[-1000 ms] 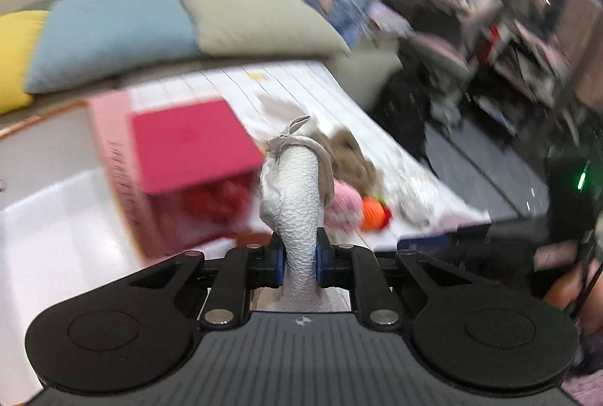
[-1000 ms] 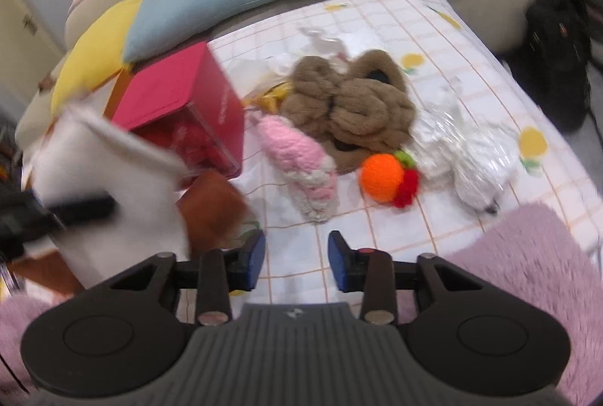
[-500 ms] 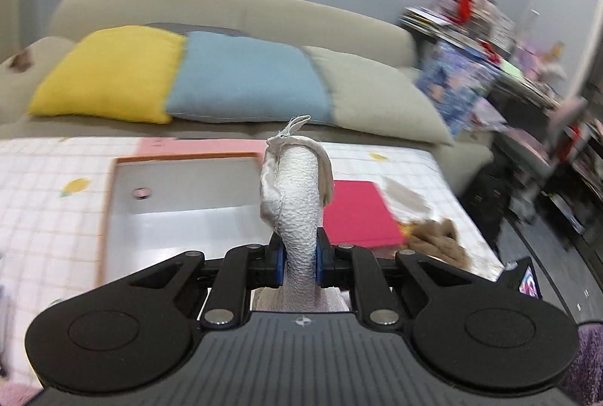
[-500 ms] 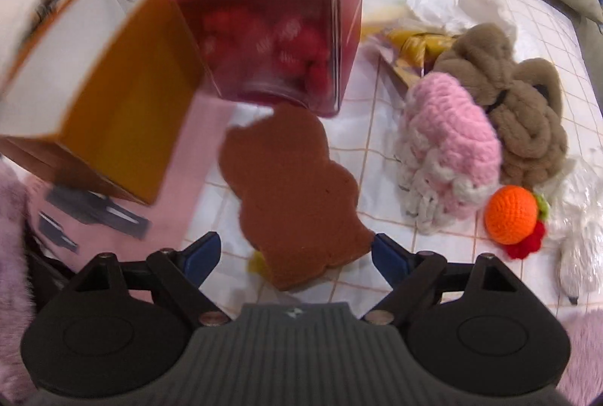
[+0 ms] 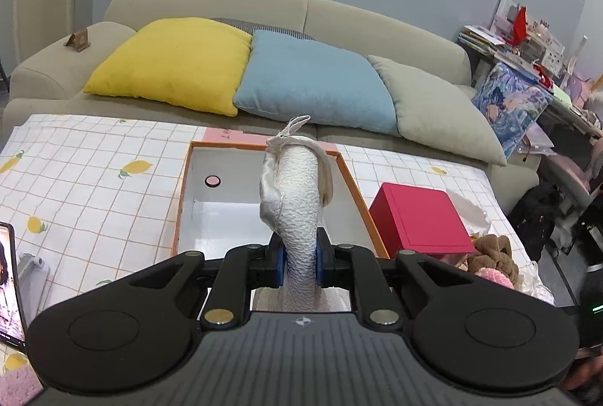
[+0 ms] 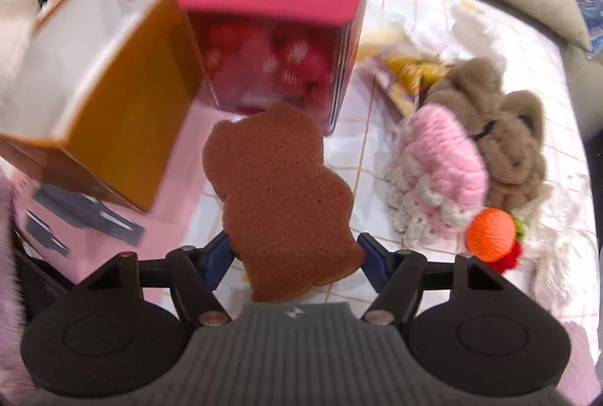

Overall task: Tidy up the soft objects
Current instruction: 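Lift the white pouch with the left gripper while the right gripper grasps the brown bear sponge, then lower the white pouch and bear sponge into the white box and open both grippers, then grasp the pink crocheted piece with the left gripper while the right gripper grasps the orange crocheted fruit, then carry the pink piece and orange fruit over the white box with both grippers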

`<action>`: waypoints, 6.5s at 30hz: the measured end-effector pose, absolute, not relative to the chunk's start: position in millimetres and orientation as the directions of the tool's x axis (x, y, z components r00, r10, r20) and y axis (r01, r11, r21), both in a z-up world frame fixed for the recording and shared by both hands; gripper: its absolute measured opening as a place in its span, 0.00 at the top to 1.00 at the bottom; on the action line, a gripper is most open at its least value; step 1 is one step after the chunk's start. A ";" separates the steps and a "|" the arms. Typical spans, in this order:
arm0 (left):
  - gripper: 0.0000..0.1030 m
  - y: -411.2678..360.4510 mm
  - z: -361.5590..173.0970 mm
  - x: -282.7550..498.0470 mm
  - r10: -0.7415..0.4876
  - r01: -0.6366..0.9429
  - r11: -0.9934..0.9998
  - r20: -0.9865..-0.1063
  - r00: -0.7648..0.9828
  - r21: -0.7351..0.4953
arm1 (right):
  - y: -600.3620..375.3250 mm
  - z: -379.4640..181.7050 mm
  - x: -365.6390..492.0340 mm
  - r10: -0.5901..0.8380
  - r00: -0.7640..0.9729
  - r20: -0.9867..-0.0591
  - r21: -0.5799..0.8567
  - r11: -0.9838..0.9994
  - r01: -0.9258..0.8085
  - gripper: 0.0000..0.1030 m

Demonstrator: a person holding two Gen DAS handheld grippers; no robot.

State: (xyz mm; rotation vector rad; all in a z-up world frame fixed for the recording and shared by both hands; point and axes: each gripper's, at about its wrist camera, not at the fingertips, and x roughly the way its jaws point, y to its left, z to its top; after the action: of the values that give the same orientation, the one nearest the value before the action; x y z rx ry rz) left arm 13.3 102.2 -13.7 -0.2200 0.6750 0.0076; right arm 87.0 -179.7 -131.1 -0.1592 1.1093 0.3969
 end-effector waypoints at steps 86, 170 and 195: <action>0.34 -26.5 -20.5 28.1 -0.392 0.345 0.914 -0.680 0.620 -0.212 | -189.3 -68.3 44.7 0.192 0.609 -0.770 0.041 0.967 -0.253 0.37; 0.74 11.0 -23.5 30.3 -0.340 0.155 0.932 -0.640 0.689 -0.328 | -185.6 -69.8 51.0 0.381 0.568 -0.730 0.243 0.921 -0.305 0.60; 0.74 114.4 -92.0 113.7 -0.130 -0.060 0.975 -0.776 0.617 -0.212 | 36.7 -111.6 162.9 0.277 0.519 -0.808 -0.334 0.510 -0.792 0.60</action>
State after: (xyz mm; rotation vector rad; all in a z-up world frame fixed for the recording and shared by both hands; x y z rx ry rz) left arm 113.7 114.4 -92.0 -0.2262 0.9073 -0.0407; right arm 162.9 36.7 -111.6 -0.7790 0.7654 0.7248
